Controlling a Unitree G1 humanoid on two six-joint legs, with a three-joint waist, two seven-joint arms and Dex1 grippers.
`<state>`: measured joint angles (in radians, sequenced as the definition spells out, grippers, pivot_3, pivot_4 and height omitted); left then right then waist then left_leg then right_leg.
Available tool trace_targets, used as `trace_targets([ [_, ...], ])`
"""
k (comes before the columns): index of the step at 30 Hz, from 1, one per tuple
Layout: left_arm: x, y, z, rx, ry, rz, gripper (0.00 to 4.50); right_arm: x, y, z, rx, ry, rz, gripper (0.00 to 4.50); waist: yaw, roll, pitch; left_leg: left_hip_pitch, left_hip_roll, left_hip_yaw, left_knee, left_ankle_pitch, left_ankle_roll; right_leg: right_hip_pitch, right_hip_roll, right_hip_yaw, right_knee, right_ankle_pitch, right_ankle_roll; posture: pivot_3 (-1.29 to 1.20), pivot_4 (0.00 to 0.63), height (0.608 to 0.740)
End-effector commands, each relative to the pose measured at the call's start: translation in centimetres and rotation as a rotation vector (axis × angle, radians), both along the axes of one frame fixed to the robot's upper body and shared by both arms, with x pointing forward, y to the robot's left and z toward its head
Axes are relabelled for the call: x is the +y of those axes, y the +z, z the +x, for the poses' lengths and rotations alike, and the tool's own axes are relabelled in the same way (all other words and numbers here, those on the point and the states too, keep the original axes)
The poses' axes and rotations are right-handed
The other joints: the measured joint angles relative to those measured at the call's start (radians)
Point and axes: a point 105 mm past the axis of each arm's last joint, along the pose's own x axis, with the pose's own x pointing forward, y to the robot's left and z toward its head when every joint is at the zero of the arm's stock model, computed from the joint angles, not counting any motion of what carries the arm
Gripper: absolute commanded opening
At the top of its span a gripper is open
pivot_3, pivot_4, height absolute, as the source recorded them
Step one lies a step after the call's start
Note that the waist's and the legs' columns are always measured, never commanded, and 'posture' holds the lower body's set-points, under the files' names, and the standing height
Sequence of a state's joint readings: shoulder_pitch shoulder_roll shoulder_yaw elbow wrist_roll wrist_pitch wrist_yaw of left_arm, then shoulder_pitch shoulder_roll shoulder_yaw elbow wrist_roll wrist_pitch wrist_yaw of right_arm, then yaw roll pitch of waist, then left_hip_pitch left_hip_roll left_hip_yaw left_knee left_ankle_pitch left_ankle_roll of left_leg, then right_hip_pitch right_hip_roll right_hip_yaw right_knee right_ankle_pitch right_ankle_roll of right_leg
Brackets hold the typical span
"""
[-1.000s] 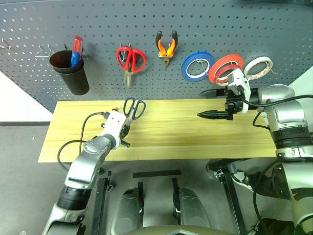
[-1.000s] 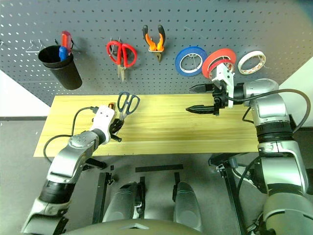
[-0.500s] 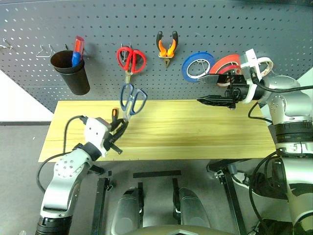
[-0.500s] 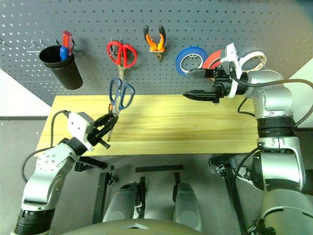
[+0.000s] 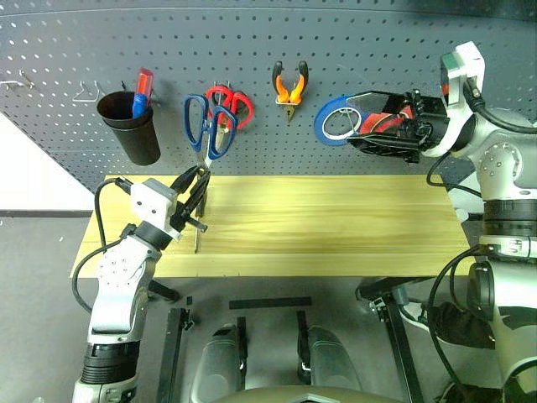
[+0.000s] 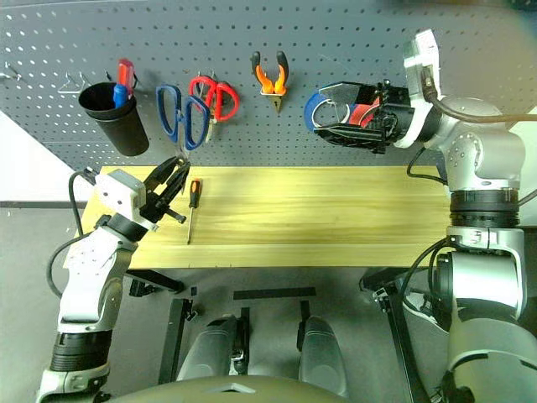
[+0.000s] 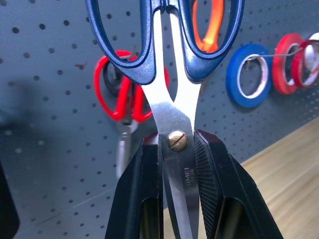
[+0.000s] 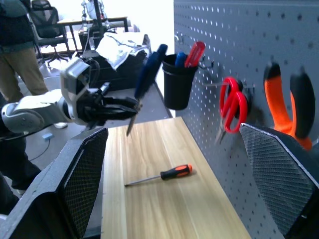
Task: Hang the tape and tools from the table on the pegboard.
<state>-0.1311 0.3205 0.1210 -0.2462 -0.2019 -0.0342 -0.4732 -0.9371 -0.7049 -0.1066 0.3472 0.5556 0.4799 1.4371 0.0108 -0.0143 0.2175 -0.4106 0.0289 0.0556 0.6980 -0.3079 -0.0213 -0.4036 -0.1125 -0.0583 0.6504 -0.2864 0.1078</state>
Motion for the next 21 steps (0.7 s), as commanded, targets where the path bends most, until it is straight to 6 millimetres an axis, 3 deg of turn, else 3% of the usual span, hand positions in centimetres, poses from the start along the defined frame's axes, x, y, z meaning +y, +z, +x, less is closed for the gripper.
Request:
trace_targets([
  [1, -0.5, 0.6, 0.5, -0.042, 0.012, 0.006, 0.53, -0.3, 2.4, -0.7, -0.09, -0.003, 0.018, 4.5, 0.0, 0.0, -0.006, 0.0, 0.0, 0.0, 0.0, 0.0, 0.0, 0.0, 0.0, 0.0, 0.0, 0.0, 0.0, -0.01, 0.088, 0.732],
  [12, -2.9, 0.0, 4.7, -0.038, 0.039, 0.035, 0.53, -0.4, 2.7, -0.8, -0.093, -0.019, 0.023, 4.5, 0.0, 0.0, -0.025, 0.0, -0.001, 0.0, 0.0, 0.0, 0.0, 0.0, 0.001, 0.0, 0.0, 0.0, 0.001, -0.03, 0.08, 0.732],
  [21, -3.0, -0.3, 5.8, 0.009, 0.08, 0.048, 0.53, -0.4, 2.1, -0.9, -0.091, -0.034, -0.005, 4.5, -0.005, 0.0, -0.026, 0.0, -0.001, 0.0, 0.001, 0.0, 0.0, 0.0, 0.001, 0.0, 0.0, 0.0, 0.001, -0.05, 0.093, 0.732],
])
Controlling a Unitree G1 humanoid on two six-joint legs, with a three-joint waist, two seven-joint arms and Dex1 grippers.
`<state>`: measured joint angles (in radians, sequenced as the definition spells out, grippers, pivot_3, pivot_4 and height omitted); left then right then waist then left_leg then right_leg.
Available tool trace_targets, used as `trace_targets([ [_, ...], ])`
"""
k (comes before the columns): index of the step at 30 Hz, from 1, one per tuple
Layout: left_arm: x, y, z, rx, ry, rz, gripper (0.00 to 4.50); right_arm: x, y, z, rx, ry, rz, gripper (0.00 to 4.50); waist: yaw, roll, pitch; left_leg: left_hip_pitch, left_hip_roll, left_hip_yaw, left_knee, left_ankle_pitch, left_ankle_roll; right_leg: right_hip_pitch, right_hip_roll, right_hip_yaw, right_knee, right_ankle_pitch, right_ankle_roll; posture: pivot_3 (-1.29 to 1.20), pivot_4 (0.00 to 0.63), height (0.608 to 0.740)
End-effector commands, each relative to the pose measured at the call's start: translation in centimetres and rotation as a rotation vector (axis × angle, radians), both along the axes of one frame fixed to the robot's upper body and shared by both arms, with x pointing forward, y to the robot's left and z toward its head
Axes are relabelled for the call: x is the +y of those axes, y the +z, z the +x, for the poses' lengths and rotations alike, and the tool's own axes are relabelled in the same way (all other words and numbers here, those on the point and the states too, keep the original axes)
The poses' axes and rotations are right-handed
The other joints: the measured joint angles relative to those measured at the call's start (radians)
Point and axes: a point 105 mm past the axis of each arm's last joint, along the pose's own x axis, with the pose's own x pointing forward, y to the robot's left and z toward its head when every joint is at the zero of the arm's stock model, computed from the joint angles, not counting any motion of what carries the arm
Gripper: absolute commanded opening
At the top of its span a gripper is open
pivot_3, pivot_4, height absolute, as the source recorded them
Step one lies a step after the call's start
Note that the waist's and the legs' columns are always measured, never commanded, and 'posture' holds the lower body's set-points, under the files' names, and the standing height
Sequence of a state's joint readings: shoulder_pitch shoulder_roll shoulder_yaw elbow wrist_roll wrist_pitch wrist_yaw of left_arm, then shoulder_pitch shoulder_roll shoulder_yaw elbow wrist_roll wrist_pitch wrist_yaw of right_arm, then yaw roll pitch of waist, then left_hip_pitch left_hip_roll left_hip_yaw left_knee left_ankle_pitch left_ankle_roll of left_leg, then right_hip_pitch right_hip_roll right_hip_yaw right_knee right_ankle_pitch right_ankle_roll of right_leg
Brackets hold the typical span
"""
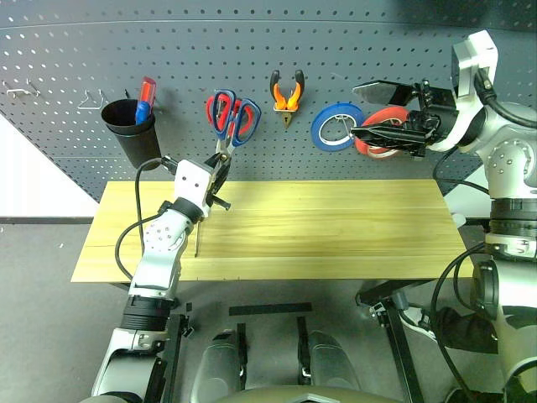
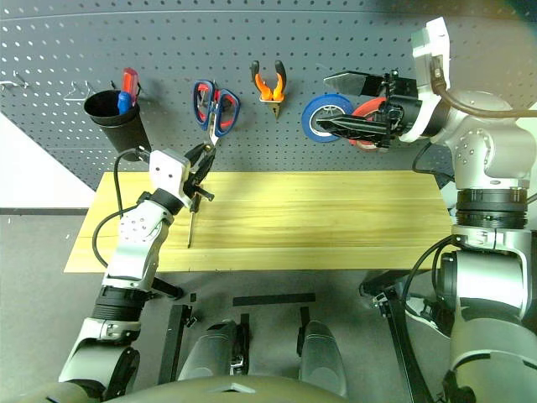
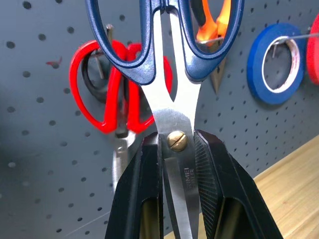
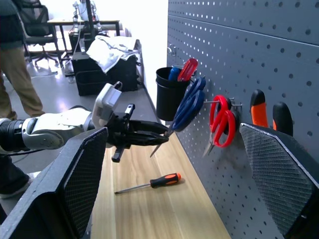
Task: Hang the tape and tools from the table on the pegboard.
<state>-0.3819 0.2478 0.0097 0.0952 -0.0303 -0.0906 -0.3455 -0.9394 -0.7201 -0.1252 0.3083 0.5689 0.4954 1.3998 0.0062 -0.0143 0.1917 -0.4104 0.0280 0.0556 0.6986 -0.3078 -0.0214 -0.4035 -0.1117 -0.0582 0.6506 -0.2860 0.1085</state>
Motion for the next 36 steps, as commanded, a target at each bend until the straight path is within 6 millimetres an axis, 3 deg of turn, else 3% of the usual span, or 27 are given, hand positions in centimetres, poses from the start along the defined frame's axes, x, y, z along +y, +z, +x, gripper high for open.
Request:
trace_targets([
  [1, 0.1, 1.1, 0.2, -0.027, 0.024, -0.004, 0.53, -0.2, 1.0, -0.7, -0.056, -0.006, -0.019, 4.5, -0.001, 0.0, 0.0, 0.0, 0.0, 0.0, 0.0, 0.0, 0.0, 0.0, 0.0, 0.0, 0.0, 0.0, 0.0, -0.05, 0.093, 0.732],
  [6, 0.9, 1.4, 2.0, 0.007, 0.093, -0.007, 0.53, -0.5, 0.7, -0.6, -0.053, -0.023, -0.032, 4.5, 0.003, 0.0, 0.0, 0.0, 0.0, 0.0, 0.0, 0.0, 0.0, 0.0, 0.0, 0.0, 0.0, 0.0, 0.0, -0.04, 0.095, 0.732],
  [12, -0.7, 0.9, 4.4, 0.102, 0.084, 0.018, 0.53, -0.3, 0.7, -0.4, -0.059, -0.029, -0.027, 4.5, 0.003, 0.0, 0.0, 0.0, -0.001, 0.0, 0.001, 0.0, 0.0, 0.0, 0.0, 0.0, 0.001, 0.0, 0.0, -0.04, 0.094, 0.732],
  [15, -0.8, 1.6, 5.0, 0.094, 0.118, -0.007, 0.53, -0.2, 0.8, -0.3, -0.063, -0.031, -0.025, 4.5, 0.003, 0.0, 0.0, 0.0, -0.001, 0.0, 0.001, 0.0, 0.0, 0.0, 0.0, 0.0, 0.0, 0.0, 0.0, -0.05, 0.097, 0.732],
  [16, -0.8, 1.8, 5.0, 0.098, 0.125, -0.035, 1.27, -0.2, 0.7, -0.3, -0.062, -0.032, -0.025, 4.5, 0.003, 0.0, 0.0, 0.0, -0.001, 0.0, 0.001, 0.0, 0.0, 0.0, 0.0, 0.0, 0.001, 0.0, 0.0, -0.05, 0.097, 0.732],
  [20, -0.7, 2.0, 4.4, 0.113, 0.12, -0.069, 2.57, -0.3, 0.6, -0.4, -0.061, -0.037, -0.028, 4.5, -0.001, 0.0, 0.0, 0.0, -0.001, 0.0, 0.001, 0.0, 0.0, 0.0, 0.0, 0.0, 0.001, 0.0, 0.0, -0.05, 0.1, 0.732],
  [24, -0.2, 2.4, 2.0, 0.116, 0.101, -0.071, 3.84, -0.6, 0.5, -0.5, -0.058, -0.044, -0.029, 4.5, -0.014, 0.0, 0.0, 0.0, 0.0, 0.0, 0.0, 0.0, 0.0, 0.0, 0.0, 0.0, 0.001, 0.0, 0.0, -0.05, 0.106, 0.732],
  [29, 1.1, 1.9, -0.7, 0.178, 0.111, -0.105, 3.84, -0.4, -0.3, -0.5, -0.008, -0.047, -0.049, 4.5, -0.02, 0.0, 0.0, 0.0, 0.0, -0.001, 0.001, 0.0, 0.0, 0.0, 0.0, 0.0, 0.002, 0.0, 0.0, -0.03, 0.111, 0.732],
  [36, 7.0, -1.6, -2.1, 0.352, 0.355, -0.105, 3.84, 1.8, -3.3, -1.0, 0.142, -0.002, -0.089, 4.5, -0.016, 0.001, -0.001, 0.002, 0.001, -0.001, 0.001, 0.0, 0.0, 0.0, 0.0, 0.001, 0.004, 0.0, 0.0, 0.0, 0.112, 0.732],
])
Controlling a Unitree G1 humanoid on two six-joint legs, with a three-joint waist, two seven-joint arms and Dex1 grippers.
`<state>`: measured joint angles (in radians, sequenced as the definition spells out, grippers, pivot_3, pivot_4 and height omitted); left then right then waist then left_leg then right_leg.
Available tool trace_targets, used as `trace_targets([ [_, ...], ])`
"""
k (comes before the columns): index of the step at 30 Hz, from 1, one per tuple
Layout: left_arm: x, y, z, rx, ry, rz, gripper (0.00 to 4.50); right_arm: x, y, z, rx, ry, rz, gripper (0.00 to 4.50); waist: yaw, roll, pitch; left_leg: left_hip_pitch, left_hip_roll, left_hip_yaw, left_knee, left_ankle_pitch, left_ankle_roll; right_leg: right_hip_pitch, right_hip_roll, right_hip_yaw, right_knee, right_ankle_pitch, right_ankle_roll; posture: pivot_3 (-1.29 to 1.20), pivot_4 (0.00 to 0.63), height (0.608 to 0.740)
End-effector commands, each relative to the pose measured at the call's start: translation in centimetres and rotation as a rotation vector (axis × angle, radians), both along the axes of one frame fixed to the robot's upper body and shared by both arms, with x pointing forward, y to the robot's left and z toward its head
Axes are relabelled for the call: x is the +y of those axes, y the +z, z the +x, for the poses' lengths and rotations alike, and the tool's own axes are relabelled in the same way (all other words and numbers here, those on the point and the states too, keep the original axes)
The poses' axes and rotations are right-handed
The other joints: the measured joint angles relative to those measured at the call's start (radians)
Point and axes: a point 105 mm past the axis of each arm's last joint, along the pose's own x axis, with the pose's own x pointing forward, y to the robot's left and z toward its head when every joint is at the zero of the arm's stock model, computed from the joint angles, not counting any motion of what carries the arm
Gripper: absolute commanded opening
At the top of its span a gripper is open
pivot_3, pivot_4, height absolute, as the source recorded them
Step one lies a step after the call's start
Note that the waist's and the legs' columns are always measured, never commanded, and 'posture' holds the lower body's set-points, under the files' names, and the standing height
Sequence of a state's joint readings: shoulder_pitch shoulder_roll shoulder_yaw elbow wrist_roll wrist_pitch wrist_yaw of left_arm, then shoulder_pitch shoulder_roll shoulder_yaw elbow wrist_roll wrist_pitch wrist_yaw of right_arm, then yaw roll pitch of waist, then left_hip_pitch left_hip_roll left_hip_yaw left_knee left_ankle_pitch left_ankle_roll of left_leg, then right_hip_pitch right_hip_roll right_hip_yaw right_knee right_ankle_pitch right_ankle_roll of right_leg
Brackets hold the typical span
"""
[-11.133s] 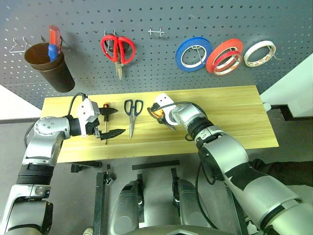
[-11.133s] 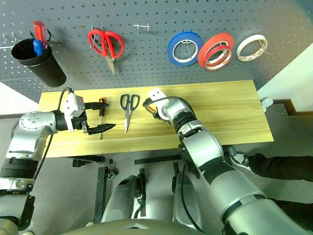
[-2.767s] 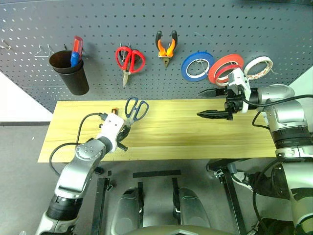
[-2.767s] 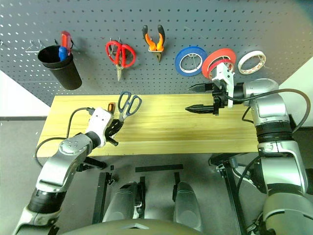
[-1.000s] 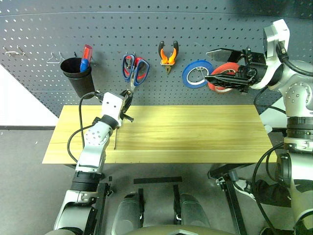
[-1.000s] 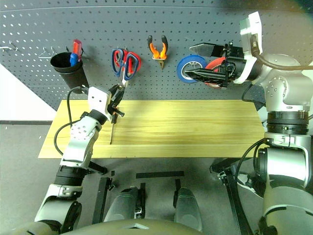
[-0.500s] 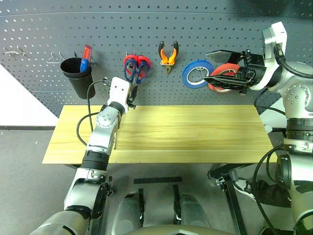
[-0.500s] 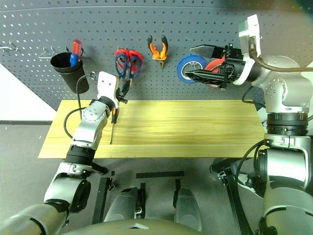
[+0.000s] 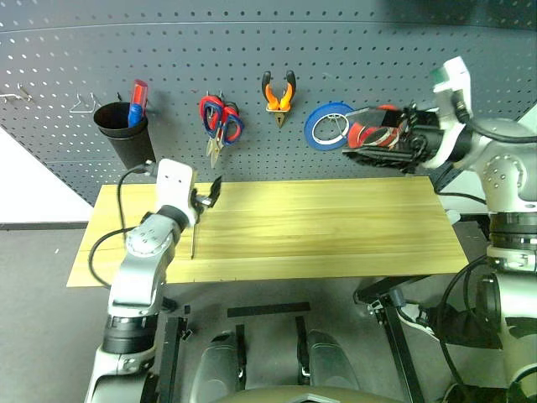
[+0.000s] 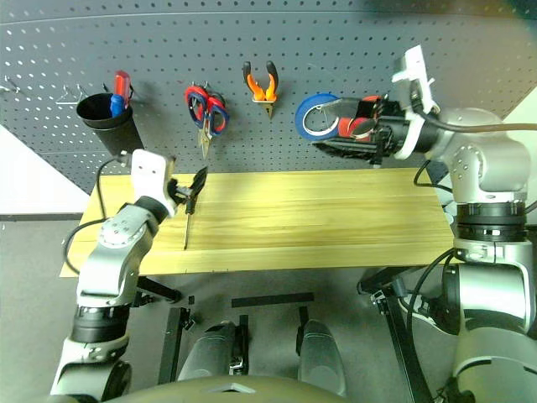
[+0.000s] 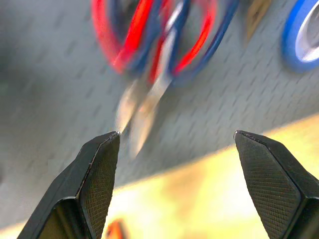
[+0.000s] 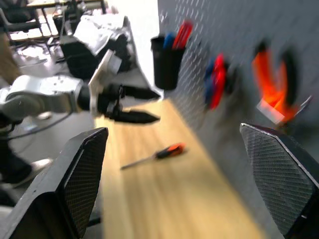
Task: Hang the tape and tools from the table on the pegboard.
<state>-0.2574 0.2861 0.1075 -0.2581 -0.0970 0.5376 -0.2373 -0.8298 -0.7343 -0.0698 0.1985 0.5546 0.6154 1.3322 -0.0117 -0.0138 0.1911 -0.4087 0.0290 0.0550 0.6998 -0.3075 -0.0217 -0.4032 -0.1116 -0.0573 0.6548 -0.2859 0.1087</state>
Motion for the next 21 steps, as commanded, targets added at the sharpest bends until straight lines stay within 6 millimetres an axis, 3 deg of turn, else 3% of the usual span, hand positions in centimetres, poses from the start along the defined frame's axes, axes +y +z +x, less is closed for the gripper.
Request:
trace_targets([
  [1, 2.8, 0.3, -0.1, 0.029, 0.142, -0.006, 3.84, 1.5, 0.2, -1.0, -0.003, 0.06, -0.007, 4.5, 0.003, 0.0, 0.0, 0.0, 0.0, 0.0, 0.0, 0.0, 0.0, 0.0, 0.0, 0.0, 0.0, 0.0, 0.0, 0.01, 0.111, 0.732],
  [6, 4.4, -2.4, 1.0, 0.208, 0.265, -0.004, 3.84, 2.6, -1.5, -0.3, 0.071, 0.073, -0.07, 4.5, 0.021, -0.001, -0.001, 0.0, -0.001, -0.001, 0.001, 0.0, 0.0, 0.001, -0.001, 0.0, 0.0, 0.0, 0.0, 0.03, 0.115, 0.732],
  [11, 4.4, -4.9, 3.1, 0.371, 0.309, -0.009, 3.84, 2.6, -2.2, 1.3, 0.124, 0.047, -0.117, 4.5, 0.026, -0.001, -0.001, 0.0, -0.002, -0.001, 0.001, 0.0, 0.0, 0.001, -0.001, 0.0, 0.0, 0.0, 0.0, 0.04, 0.125, 0.732],
  [16, 4.7, -5.5, 5.0, 0.433, 0.327, -0.067, 3.84, 3.3, -4.3, 2.2, 0.085, 0.057, -0.226, 4.5, 0.024, -0.002, -0.001, 0.0, -0.002, -0.001, -0.001, 0.0, 0.0, 0.0, 0.0, -0.001, -0.001, 0.0, 0.0, 0.02, 0.16, 0.732],
  [21, 4.6, -6.2, 6.4, 0.483, 0.316, -0.098, 3.84, 5.4, -6.2, 2.8, 0.031, 0.111, -0.274, 4.5, 0.015, -0.002, 0.001, 0.0, -0.002, -0.001, -0.001, 0.0, 0.0, 0.0, 0.0, -0.001, -0.001, 0.0, 0.0, 0.01, 0.196, 0.732],
])
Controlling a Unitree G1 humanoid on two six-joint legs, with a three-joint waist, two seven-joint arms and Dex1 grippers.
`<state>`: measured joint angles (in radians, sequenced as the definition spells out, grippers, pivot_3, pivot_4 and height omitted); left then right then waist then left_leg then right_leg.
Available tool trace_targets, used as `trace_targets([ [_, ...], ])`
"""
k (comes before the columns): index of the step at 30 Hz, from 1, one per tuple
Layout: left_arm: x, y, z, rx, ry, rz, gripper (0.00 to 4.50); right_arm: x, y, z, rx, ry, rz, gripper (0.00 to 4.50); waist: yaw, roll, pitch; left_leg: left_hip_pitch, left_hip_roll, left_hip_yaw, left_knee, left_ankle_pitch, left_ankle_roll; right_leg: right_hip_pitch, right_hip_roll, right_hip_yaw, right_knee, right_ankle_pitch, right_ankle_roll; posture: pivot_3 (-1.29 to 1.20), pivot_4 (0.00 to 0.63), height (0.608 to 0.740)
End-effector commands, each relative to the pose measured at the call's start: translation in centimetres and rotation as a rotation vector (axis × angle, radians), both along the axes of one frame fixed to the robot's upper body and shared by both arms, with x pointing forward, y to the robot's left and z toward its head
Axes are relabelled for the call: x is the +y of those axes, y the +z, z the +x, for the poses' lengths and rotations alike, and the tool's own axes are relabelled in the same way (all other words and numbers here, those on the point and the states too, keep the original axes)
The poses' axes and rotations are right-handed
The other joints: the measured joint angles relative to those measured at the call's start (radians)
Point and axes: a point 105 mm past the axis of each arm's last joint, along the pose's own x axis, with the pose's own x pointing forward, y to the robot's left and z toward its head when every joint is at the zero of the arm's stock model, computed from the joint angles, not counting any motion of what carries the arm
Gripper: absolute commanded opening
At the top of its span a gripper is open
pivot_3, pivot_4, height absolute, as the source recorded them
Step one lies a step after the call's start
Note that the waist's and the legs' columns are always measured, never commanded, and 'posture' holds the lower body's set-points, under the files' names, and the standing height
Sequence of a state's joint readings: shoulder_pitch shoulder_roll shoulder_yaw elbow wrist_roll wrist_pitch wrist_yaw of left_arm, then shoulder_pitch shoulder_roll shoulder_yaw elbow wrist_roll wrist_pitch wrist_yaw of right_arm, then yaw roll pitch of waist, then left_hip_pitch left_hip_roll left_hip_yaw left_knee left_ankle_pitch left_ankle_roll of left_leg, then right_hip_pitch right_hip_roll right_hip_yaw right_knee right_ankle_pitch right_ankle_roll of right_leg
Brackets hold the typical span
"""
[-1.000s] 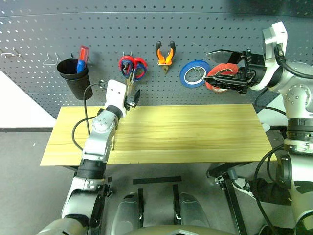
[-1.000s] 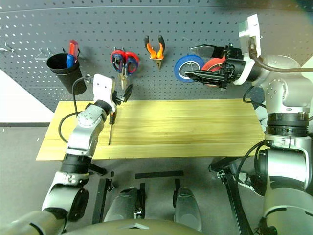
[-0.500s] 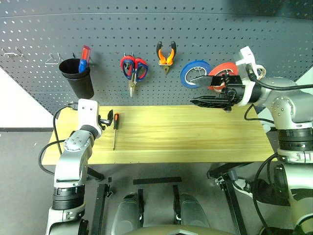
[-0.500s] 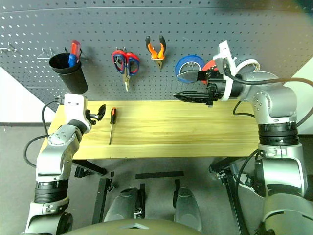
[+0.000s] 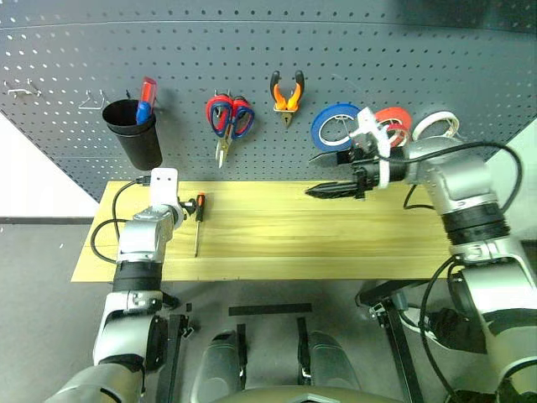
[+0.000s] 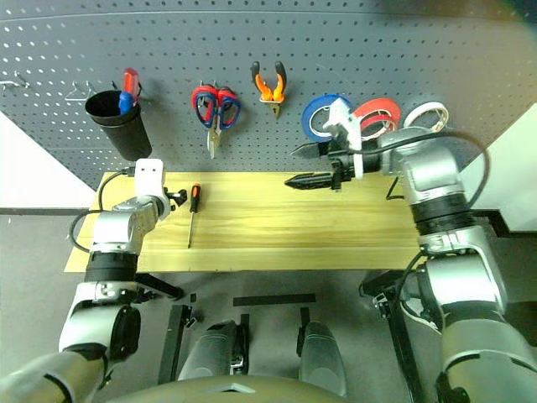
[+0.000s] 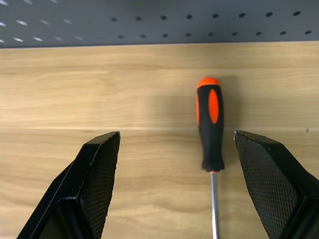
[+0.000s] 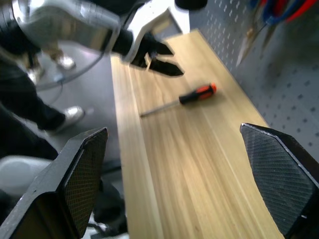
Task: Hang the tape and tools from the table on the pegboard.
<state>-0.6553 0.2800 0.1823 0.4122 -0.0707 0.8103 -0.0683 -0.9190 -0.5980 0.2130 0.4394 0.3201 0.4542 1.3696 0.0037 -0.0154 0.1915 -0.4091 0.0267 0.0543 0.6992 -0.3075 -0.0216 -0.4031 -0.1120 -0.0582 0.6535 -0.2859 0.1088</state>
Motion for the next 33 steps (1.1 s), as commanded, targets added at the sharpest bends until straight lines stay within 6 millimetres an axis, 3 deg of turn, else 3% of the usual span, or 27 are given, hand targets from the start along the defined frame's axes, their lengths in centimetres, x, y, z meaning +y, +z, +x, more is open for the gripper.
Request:
trace_targets([
  [1, 0.5, 0.5, 0.9, -0.014, 0.016, -0.023, 3.84, 1.3, 0.7, 0.1, -0.074, 0.056, -0.008, 4.5, -0.001, -0.001, 0.001, 0.0, 0.0, 0.0, 0.0, 0.0, 0.0, 0.0, 0.0, 0.0, 0.0, 0.0, 0.0, 0.01, 0.2, 0.732],
  [6, -0.2, -0.4, 1.4, 0.038, 0.006, -0.019, 3.84, 2.4, 0.0, 0.0, -0.062, 0.079, -0.004, 4.5, -0.003, -0.002, 0.006, 0.0, 0.0, -0.001, 0.0, 0.0, 0.0, 0.0, 0.0, 0.0, 0.0, 0.0, 0.0, 0.0, 0.232, 0.732],
  [21, -0.5, -1.4, 3.0, 0.054, 0.027, -0.062, 3.84, 3.1, -1.0, 1.5, -0.093, 0.008, -0.006, 4.5, -0.025, -0.004, 0.056, 0.0, 0.001, -0.002, -0.001, 0.0, 0.0, -0.004, -0.001, 0.0, 0.006, 0.0, 0.0, -0.02, 0.292, 0.732],
  [30, 0.1, -2.5, 2.6, 0.086, 0.081, -0.098, 3.84, 2.3, -0.8, 1.8, -0.101, -0.021, -0.006, 4.5, -0.023, -0.005, 0.082, -0.001, 0.001, -0.001, 0.0, 0.0, 0.0, -0.005, -0.003, 0.0, 0.008, 0.0, 0.0, -0.03, 0.309, 0.732],
  [33, 0.1, -3.1, 2.3, 0.103, 0.099, -0.113, 3.27, 1.9, -0.8, 1.4, -0.092, -0.015, -0.011, 4.5, -0.023, -0.004, 0.084, -0.001, 0.001, -0.001, -0.001, 0.0, 0.0, -0.006, -0.003, -0.001, 0.008, 0.0, 0.0, -0.03, 0.315, 0.732],
])
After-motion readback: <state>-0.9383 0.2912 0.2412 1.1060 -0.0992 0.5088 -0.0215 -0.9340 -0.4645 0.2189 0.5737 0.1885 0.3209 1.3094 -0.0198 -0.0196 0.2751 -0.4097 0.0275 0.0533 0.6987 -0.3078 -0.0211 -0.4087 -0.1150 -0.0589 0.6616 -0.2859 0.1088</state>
